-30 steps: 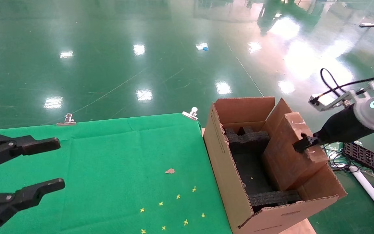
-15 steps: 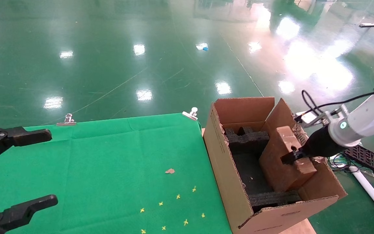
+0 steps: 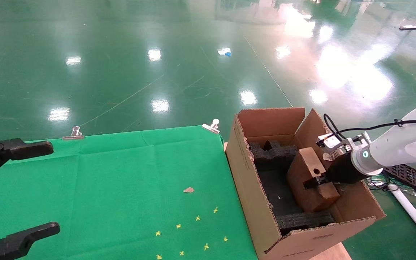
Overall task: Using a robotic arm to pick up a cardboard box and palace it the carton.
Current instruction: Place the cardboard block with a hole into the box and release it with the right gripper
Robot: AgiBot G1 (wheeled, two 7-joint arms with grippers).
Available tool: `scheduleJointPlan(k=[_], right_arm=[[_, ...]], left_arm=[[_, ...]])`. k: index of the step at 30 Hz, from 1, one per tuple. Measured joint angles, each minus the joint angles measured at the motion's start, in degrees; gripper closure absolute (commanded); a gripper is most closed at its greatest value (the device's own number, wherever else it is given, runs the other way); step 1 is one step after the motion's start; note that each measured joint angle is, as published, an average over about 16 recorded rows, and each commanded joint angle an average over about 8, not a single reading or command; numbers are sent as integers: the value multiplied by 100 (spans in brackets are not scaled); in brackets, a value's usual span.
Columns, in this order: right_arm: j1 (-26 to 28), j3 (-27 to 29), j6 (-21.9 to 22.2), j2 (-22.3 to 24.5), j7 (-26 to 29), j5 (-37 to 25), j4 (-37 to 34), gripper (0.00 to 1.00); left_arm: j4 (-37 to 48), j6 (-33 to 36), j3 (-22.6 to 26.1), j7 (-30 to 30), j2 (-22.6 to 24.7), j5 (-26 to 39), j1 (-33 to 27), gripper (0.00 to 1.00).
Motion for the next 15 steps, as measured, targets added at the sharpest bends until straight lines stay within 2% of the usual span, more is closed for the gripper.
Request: scheduleJointPlan(k=[1,2,15], right_arm=[[1,12,4,-6,-46,16,-26,6],[6,22,5,-12,-90,29,-52,0],[102,41,-104,-128,-405,47,-365,0]], left_arm=[[0,0,0,0,0,0,0,0],[0,0,1,0,0,0,0,0],[0,-2,5,2,-2,-3,-1,0]])
